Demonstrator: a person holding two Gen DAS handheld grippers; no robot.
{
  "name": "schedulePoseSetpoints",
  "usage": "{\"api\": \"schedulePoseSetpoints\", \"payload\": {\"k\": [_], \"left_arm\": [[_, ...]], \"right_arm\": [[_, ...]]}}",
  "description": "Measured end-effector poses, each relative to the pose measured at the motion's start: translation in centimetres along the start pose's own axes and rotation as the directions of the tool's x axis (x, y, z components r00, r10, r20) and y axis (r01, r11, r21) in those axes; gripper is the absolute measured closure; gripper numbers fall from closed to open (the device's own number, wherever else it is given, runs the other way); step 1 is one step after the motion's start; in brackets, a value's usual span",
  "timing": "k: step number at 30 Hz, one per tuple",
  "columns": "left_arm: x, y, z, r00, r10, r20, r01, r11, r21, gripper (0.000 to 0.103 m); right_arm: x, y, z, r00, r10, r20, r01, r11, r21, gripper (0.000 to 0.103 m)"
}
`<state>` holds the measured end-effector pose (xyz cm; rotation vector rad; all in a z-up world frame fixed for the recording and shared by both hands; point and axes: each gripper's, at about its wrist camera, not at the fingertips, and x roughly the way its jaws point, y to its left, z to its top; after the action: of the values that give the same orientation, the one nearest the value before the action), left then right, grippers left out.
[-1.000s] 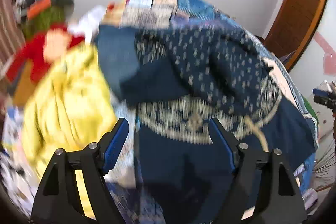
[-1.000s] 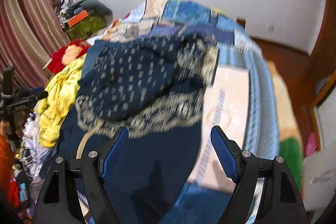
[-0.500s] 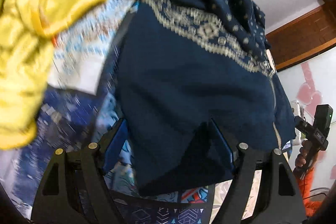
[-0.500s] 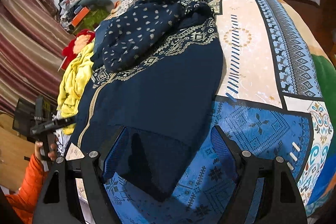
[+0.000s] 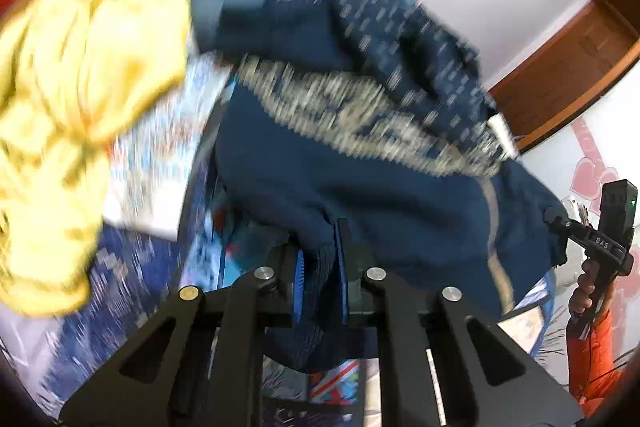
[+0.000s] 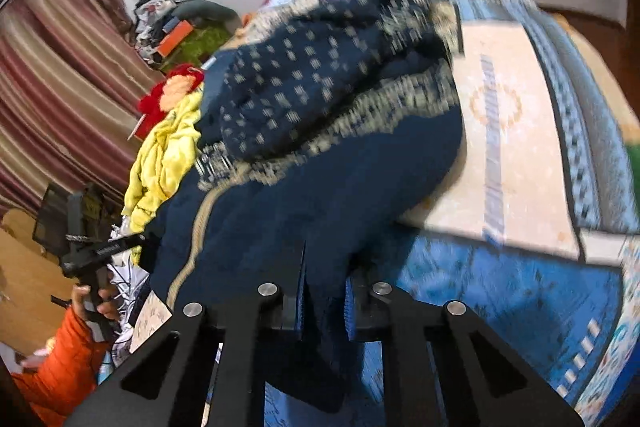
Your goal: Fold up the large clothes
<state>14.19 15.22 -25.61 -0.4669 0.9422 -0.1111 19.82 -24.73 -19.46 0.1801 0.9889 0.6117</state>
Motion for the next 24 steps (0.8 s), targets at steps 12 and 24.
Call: {"api": "schedulePoseSetpoints", "payload": {"k": [12,24], "left_arm": [[-4.7,-5.2,14.6,0.967,0.003,0.255,-0.032,0.993,0.11,0.091],[9.6,-0.7,29.4,0.954,0.219,0.204,-0.213,0.976,-0.055,0.091]], "right_arm": [[-1.3,0.8,12.8,0.976,-0.022,0.215,0.043,0.995,-0.092,0.094],[12.4,-7.5,28.1,0.964,-0.199,0.176,0.192,0.98,0.059,0.097]]}}
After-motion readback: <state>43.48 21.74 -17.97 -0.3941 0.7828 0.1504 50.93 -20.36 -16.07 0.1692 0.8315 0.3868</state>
